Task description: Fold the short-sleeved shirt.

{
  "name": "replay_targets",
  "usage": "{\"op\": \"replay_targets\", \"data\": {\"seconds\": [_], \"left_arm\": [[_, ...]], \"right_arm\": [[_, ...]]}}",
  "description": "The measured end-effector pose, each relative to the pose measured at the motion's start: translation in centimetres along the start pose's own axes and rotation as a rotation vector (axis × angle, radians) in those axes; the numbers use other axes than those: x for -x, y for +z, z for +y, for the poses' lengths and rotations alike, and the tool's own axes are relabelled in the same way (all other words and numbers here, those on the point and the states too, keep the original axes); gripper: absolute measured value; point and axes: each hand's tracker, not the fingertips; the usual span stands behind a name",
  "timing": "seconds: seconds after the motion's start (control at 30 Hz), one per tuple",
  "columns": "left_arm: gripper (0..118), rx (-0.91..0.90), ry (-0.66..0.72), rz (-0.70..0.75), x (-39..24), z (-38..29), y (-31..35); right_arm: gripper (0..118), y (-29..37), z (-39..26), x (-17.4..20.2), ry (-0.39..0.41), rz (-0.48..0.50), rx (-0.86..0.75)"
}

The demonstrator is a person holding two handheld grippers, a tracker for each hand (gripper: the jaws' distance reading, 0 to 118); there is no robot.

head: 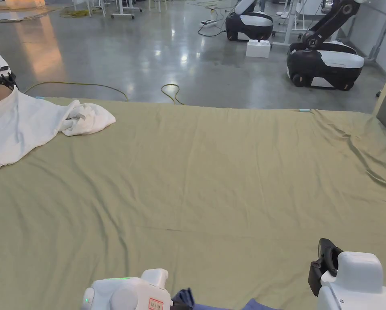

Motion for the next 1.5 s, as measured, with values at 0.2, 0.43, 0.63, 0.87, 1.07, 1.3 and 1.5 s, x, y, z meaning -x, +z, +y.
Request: {"op": "replay_targets", "data": {"seconds": [0.2,0.43,0.63,0.87,1.07,1.3,1.5], "left_arm": [[48,-0.087,0.001,-0.052,0.8,0.3,3.9],[16,-0.01,-0.044,0.058,1.7,-0.1,1.7],[16,0.073,-0.127,-0.034,-1.1,-2.8,-1.8],[16,0.063,-0.076,-0.025,-0.7,-4.0,-3.9],[16,0.005,-0.061,-0.068,0.5,-3.6,-0.6],[68,-0.211,0.126,-0.129,10.0,-3.0,6.0],[68,-0.186,0.263,-0.157,18.2,-4.0,6.2]], "right_arm": [[0,0.2,-0.1,0.2,0.001,0.006,0.002],[0,0.4,-0.3,0.4,-0.004,0.013,0.005],[0,0.4,-0.7,0.4,-0.008,0.014,0.018],[0,0.5,-0.9,0.6,0.001,0.019,0.021],[0,0.5,-0.7,0.7,-0.001,0.021,0.016],[0,0.4,-0.3,0.7,-0.008,0.026,-0.001],[0,0.1,0.0,0.8,-0.007,0.028,-0.005]]}}
